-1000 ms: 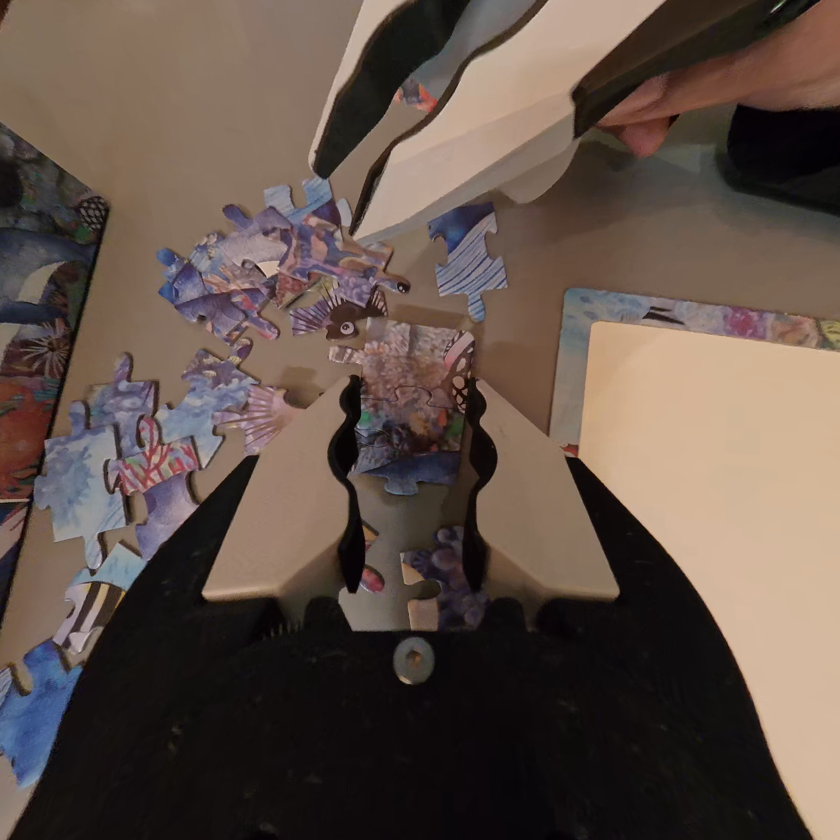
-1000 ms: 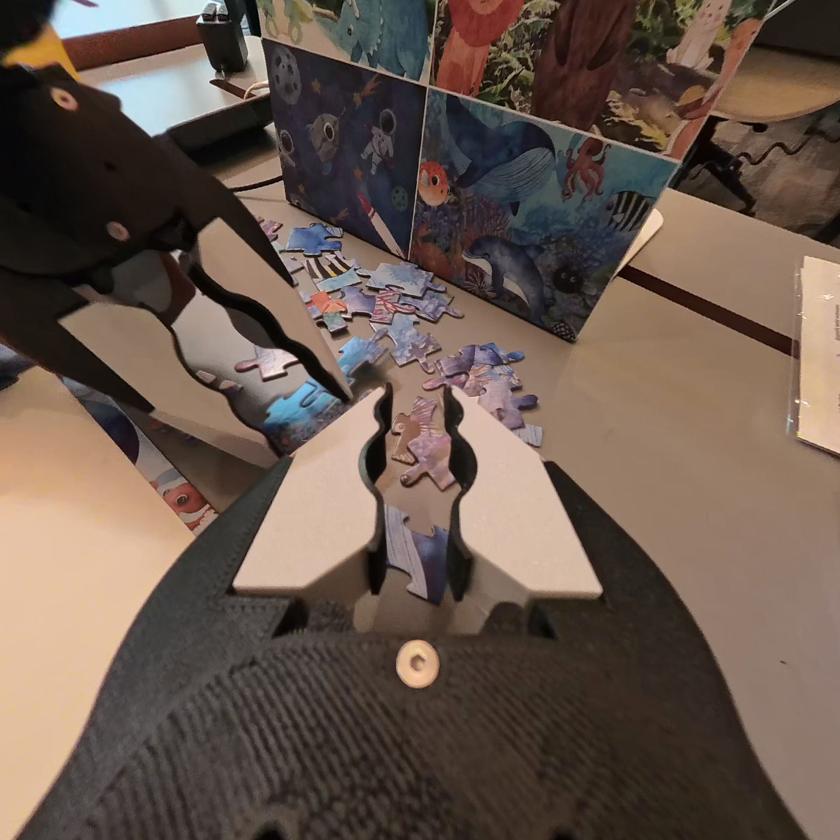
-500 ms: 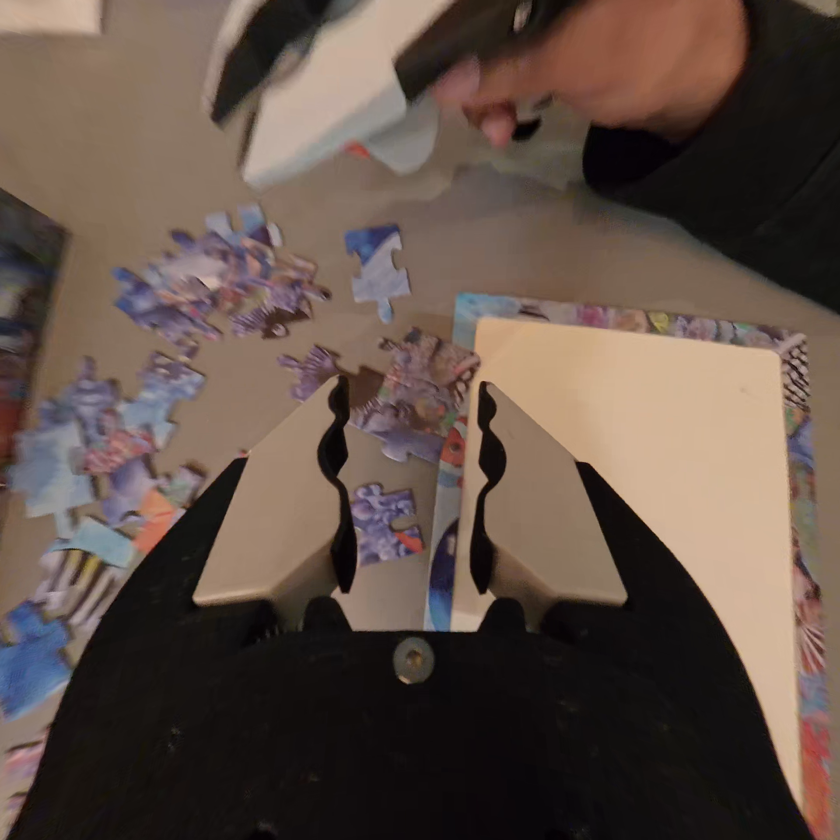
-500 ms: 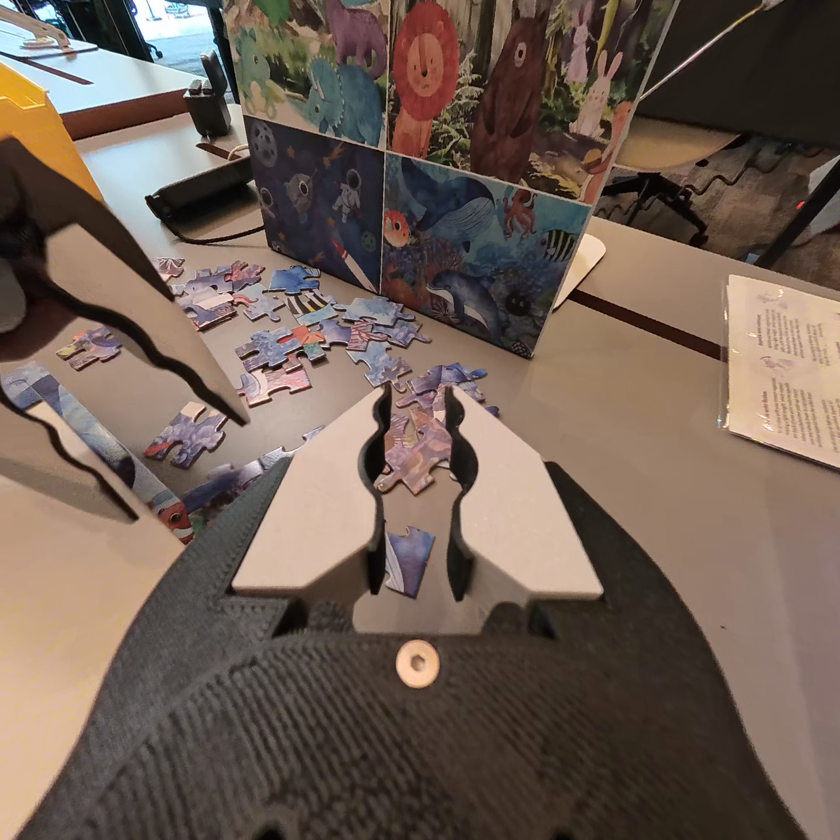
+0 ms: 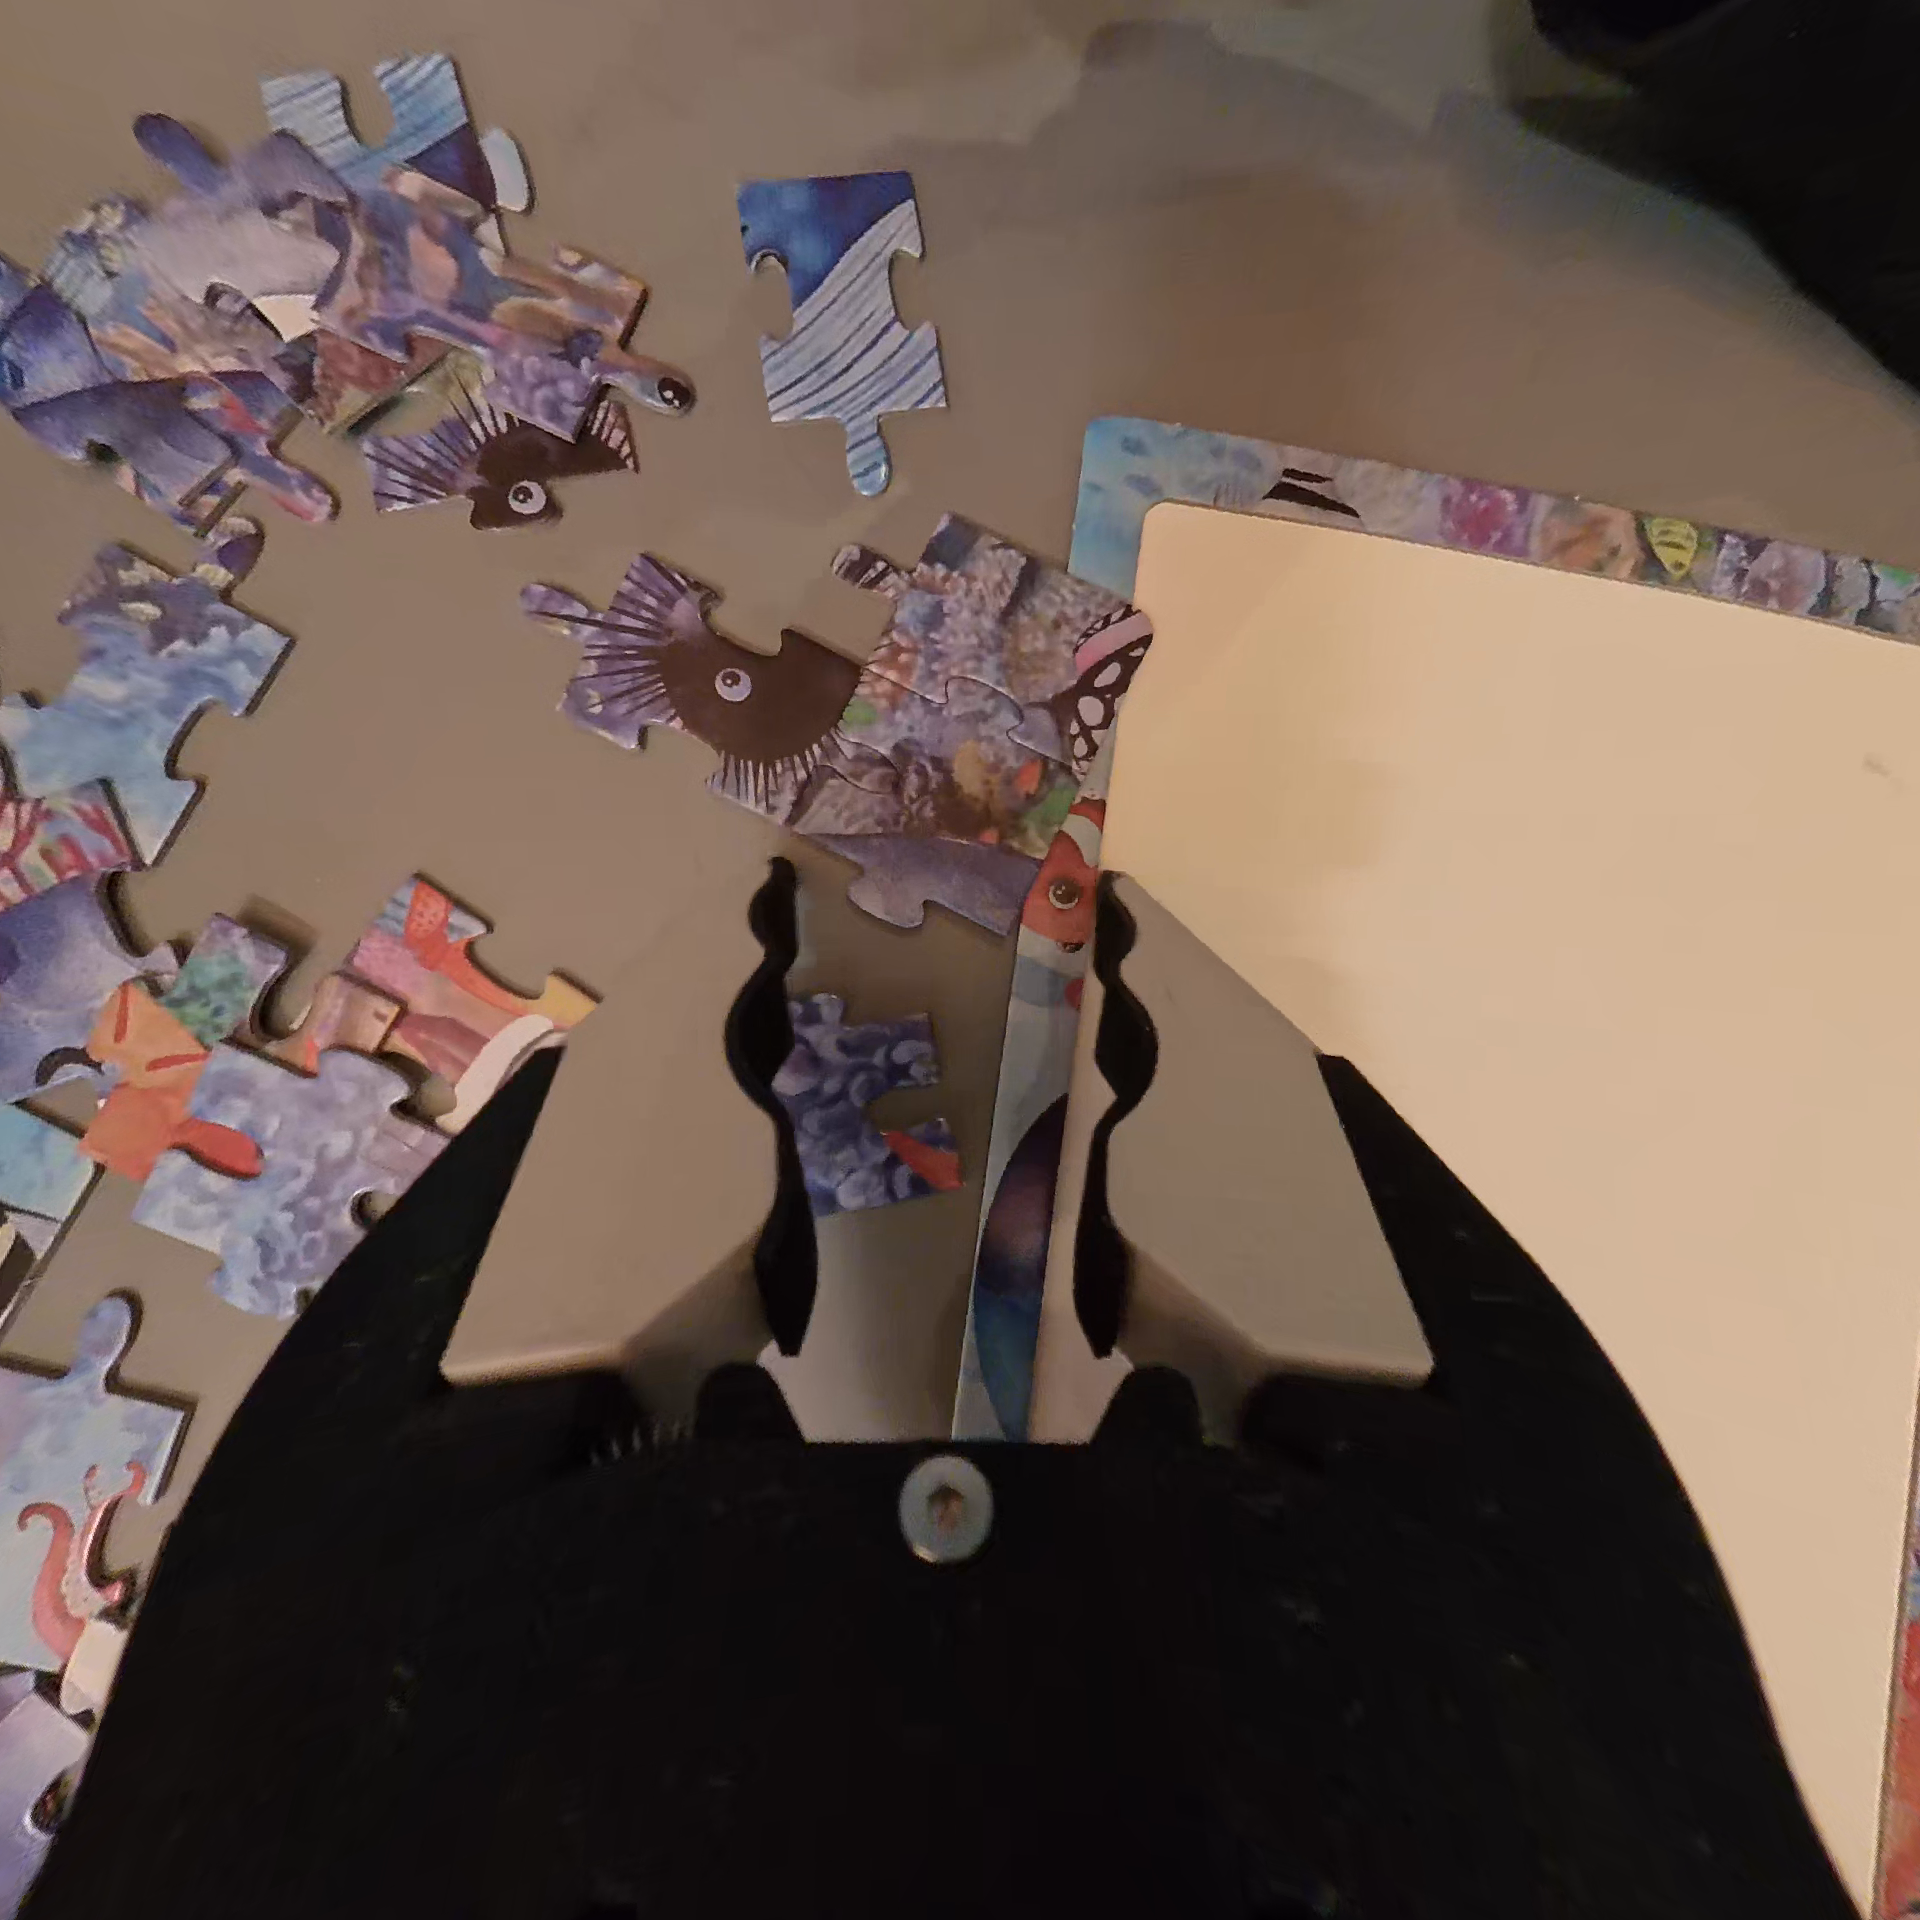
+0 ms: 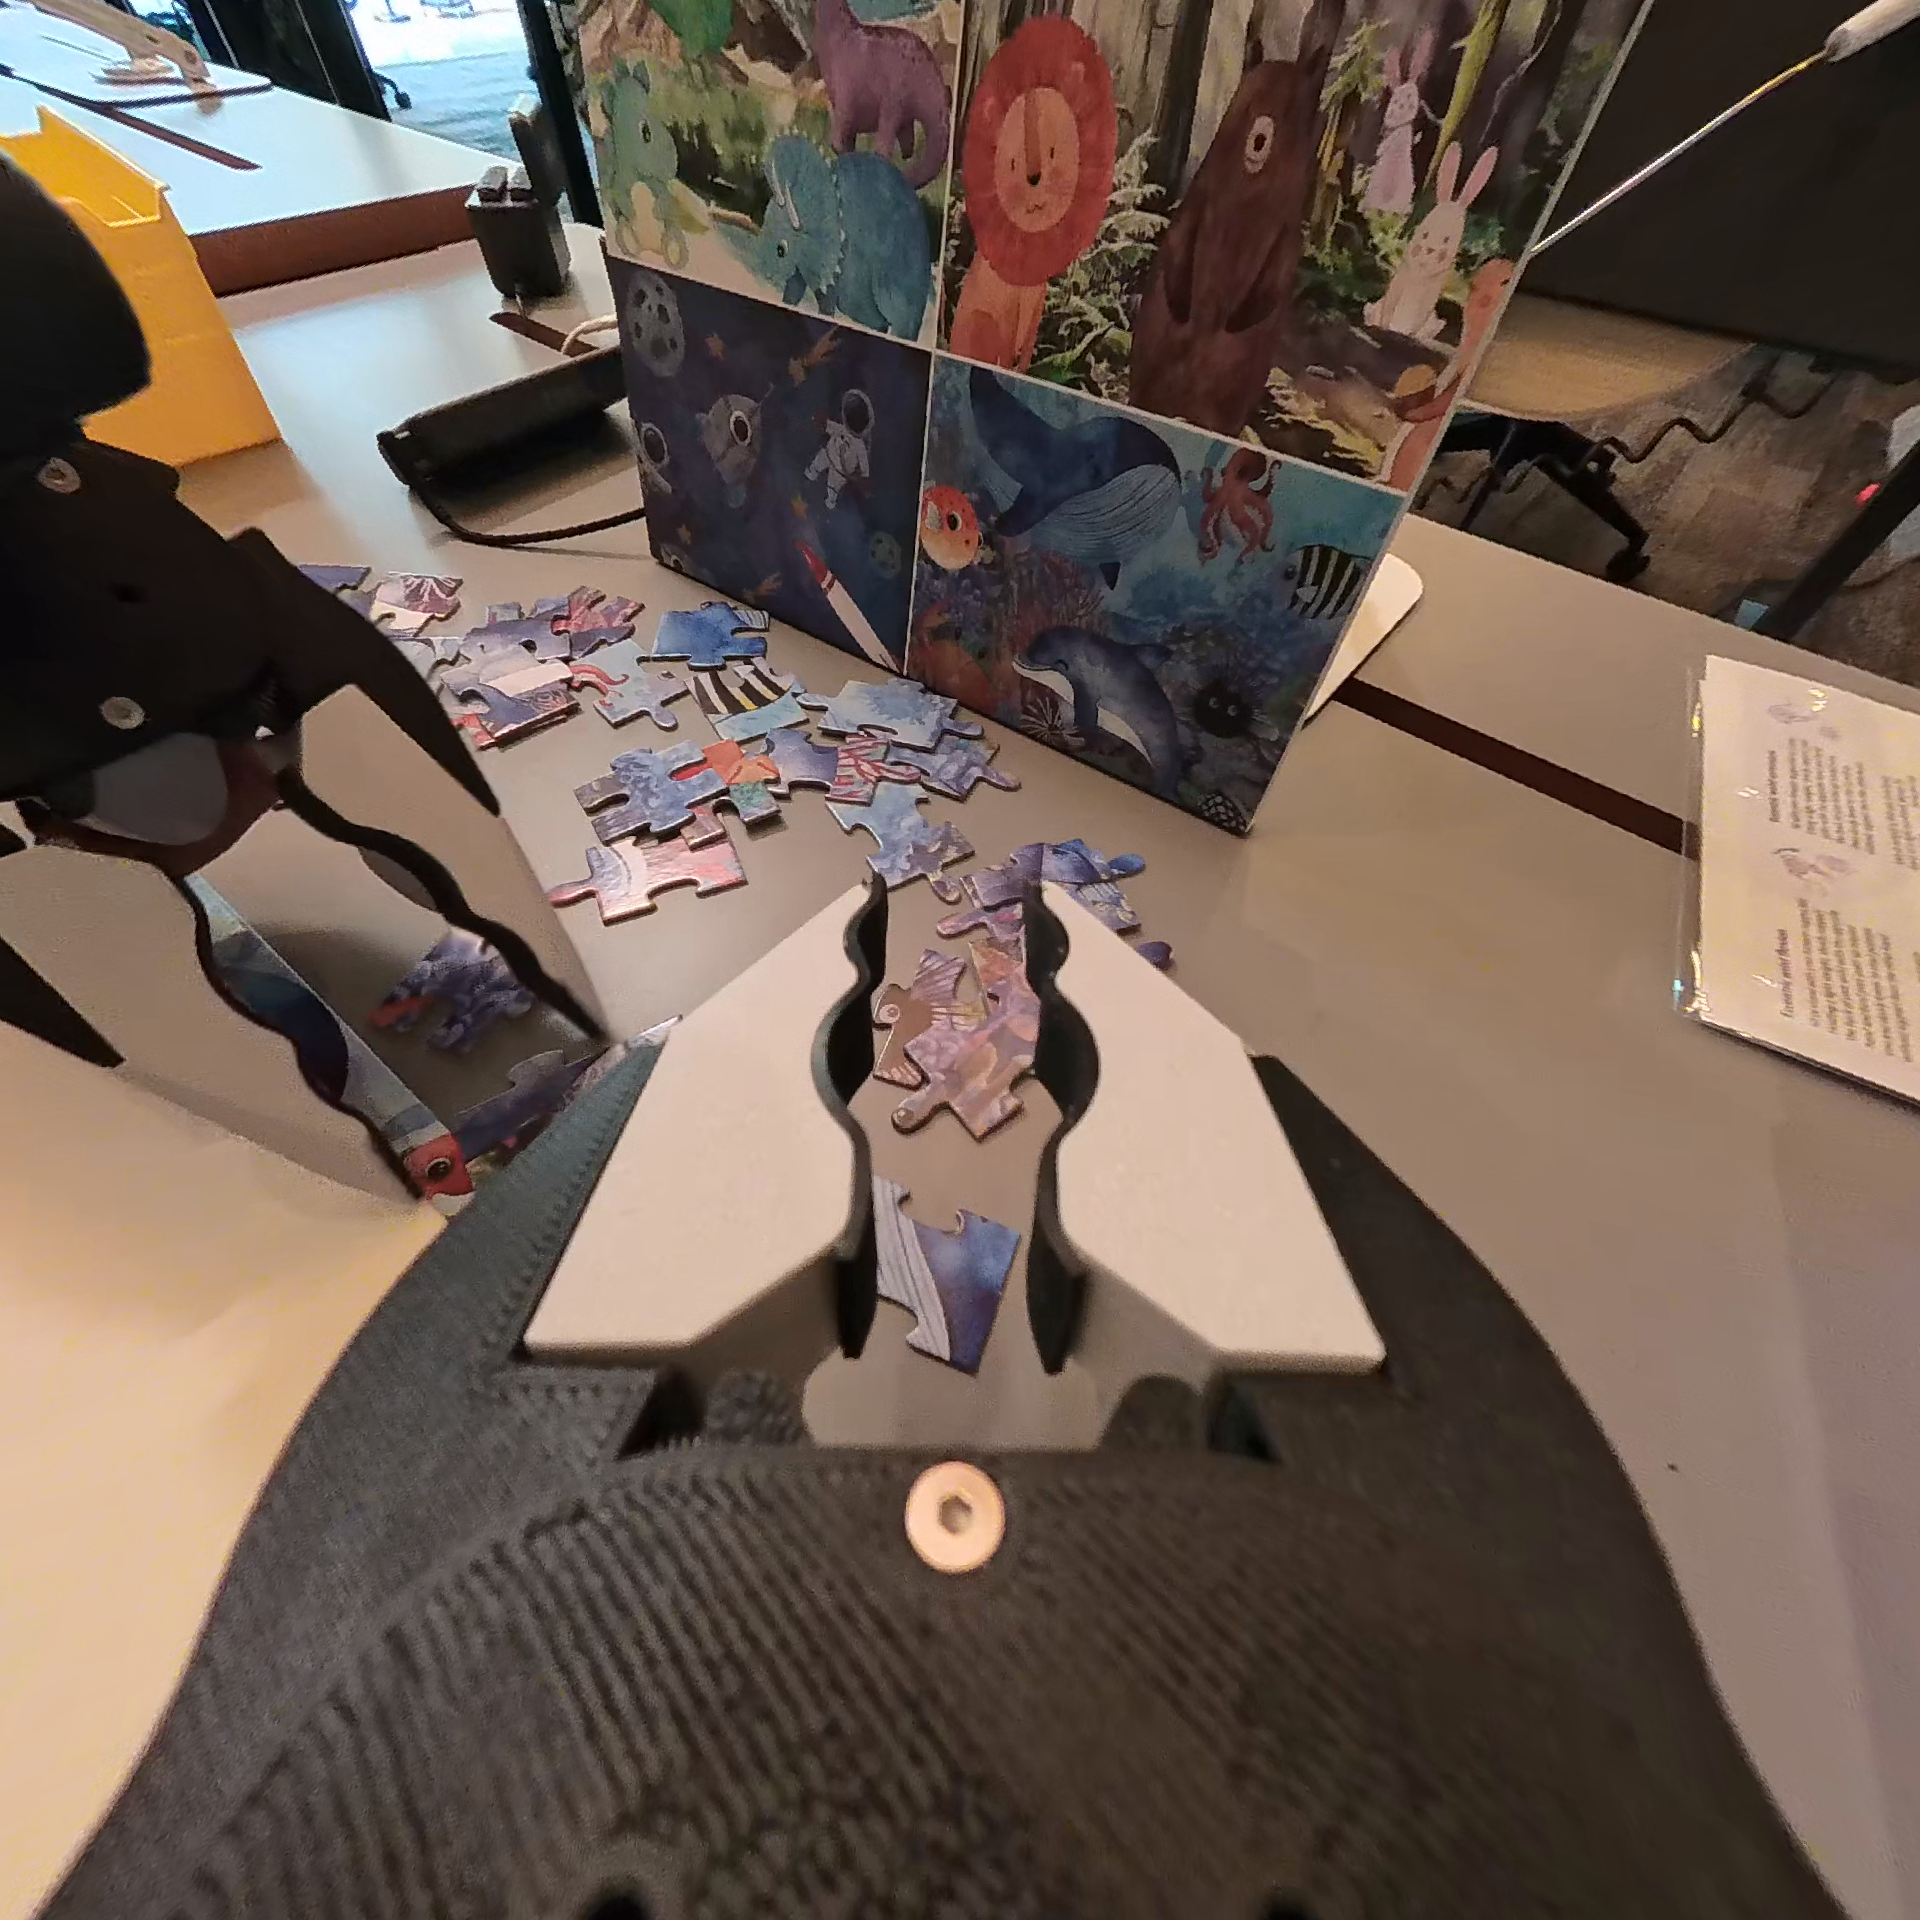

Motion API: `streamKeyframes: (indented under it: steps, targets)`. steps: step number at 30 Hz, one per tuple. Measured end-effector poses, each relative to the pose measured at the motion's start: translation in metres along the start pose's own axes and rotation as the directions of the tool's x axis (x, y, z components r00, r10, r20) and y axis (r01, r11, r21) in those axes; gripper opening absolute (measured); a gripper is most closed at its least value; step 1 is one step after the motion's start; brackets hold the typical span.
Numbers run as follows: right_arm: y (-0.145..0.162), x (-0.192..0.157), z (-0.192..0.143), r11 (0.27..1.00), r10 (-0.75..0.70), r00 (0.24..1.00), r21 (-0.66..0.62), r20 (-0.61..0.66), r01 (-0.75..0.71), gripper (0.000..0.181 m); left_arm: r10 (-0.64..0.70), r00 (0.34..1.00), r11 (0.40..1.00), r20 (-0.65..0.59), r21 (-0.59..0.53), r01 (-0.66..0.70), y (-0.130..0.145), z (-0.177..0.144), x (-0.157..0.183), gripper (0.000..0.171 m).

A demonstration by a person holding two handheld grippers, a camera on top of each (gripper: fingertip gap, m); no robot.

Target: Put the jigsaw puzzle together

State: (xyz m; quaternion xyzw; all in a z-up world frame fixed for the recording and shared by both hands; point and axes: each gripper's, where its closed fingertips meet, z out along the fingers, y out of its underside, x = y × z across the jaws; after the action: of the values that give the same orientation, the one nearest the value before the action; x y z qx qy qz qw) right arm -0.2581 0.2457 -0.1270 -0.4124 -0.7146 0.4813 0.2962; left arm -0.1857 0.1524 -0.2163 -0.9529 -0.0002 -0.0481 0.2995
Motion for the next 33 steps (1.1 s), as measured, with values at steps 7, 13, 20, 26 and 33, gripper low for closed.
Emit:
streamKeyframes:
  steps: [7,13,20,26,33]
  targets:
    - [-0.001,0.001,-0.001,1.0,0.006,1.0,0.006,-0.002,-0.006,0.024,0.03,0.999,1.0,-0.028,-0.003,-0.031,-0.001,0.001,0.011,0.031]
    - [-0.002,0.002,-0.002,1.0,0.006,1.0,0.009,-0.004,-0.006,0.024,0.049,0.999,0.999,-0.019,0.015,-0.048,-0.005,-0.004,0.016,0.03]
    - [-0.004,0.003,-0.004,1.0,0.007,1.0,0.021,-0.011,-0.007,0.024,0.042,0.999,0.998,-0.019,0.042,-0.041,-0.006,-0.016,0.042,0.03]
    - [-0.004,0.005,-0.004,1.0,0.016,1.0,0.022,-0.011,-0.016,0.024,0.045,0.999,0.995,0.019,0.083,-0.046,0.002,-0.024,0.094,0.016]
    - [-0.007,-0.001,-0.004,1.0,-0.005,1.0,0.023,-0.006,0.005,0.025,0.022,0.996,0.992,0.082,0.125,-0.032,0.003,-0.024,0.102,0.042]
